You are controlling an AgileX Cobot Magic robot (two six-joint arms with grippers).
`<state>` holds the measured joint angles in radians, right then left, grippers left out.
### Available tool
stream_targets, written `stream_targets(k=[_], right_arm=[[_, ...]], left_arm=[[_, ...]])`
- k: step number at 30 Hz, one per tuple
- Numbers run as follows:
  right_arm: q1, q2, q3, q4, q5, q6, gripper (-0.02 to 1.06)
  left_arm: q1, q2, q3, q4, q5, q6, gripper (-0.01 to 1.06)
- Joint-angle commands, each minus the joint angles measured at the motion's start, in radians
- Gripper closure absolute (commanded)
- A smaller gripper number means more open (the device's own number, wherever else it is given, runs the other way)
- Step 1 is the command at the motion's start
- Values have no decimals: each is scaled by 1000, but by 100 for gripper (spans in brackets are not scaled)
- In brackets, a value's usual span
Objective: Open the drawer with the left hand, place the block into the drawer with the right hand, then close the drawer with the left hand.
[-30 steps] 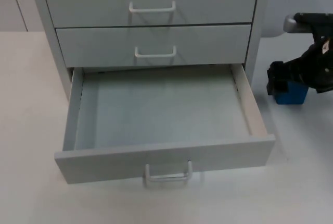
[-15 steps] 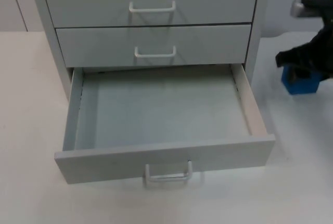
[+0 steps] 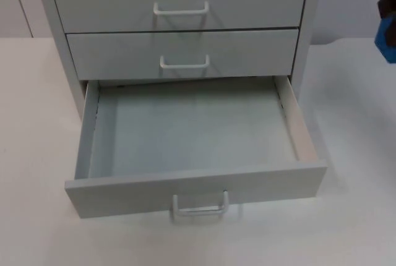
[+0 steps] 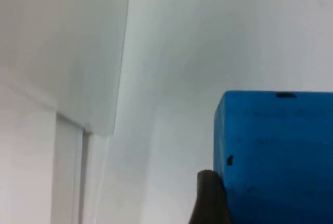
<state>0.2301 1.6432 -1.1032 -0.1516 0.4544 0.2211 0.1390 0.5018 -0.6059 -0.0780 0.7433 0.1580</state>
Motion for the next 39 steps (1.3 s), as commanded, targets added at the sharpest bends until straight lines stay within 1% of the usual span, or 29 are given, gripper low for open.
stream_targets(k=[1, 5, 7, 8, 10, 11, 14, 15, 18, 20, 21, 23, 25, 26, 29, 30, 31, 35, 36, 37, 39], right_arm=[[3, -37, 44, -2, -25, -9, 105], [19, -41, 65, -3, -23, 1, 105], [55, -41, 66, -3, -27, 8, 105], [100, -41, 66, -3, -40, 18, 105], [117, -41, 66, -3, -49, 26, 105], [175, -41, 66, -3, -72, 50, 105], [283, -41, 66, -3, -138, 88, 105], [283, -41, 66, -3, -138, 88, 105], [385, -30, 59, -3, -213, 142, 105], [437, -1, 37, -4, -223, 167, 105], [437, -1, 37, -4, -223, 167, 105], [489, 47, 7, -18, -226, 196, 105], [529, 98, -20, -83, -228, 278, 105], [529, 98, -20, -83, -228, 278, 105], [572, 181, -62, -264, -228, 480, 105], [585, 221, -82, -351, -220, 575, 105], [585, 221, -82, -351, -220, 575, 105], [594, 335, -140, -626, -176, 854, 105], [594, 335, -140, -626, -176, 854, 105], [594, 359, -152, -682, -166, 918, 105], [594, 396, -171, -744, -151, 996, 105]], left_arm=[[3, -3, 3, -16, -15, -9, 0], [3, -3, 3, -18, -16, -9, 0], [3, -3, 3, -18, -16, -9, 0], [3, -3, 3, -18, -16, -9, 0], [3, -3, 3, -18, -16, -9, 0], [3, -3, 3, -18, -16, -9, 0], [3, -3, 3, -18, -16, -9, 0], [3, -3, 3, -18, -16, -9, 0], [3, -3, 3, -18, -16, -9, 0], [3, -3, 3, -27, -17, -9, 0], [3, -3, 3, -27, -17, -9, 0], [3, -3, 3, -32, -20, -9, 0], [3, -3, 3, -34, -20, -9, 0], [3, -3, 3, -34, -20, -9, 0], [3, -3, 3, -36, -20, -9, 0], [3, -3, 3, -36, -20, -9, 0], [3, -3, 3, -36, -20, -9, 0], [3, -3, 3, -38, -20, -9, 0], [3, -3, 3, -38, -20, -9, 0], [3, -3, 3, -38, -20, -9, 0], [3, -3, 3, -40, -20, -9, 0]])
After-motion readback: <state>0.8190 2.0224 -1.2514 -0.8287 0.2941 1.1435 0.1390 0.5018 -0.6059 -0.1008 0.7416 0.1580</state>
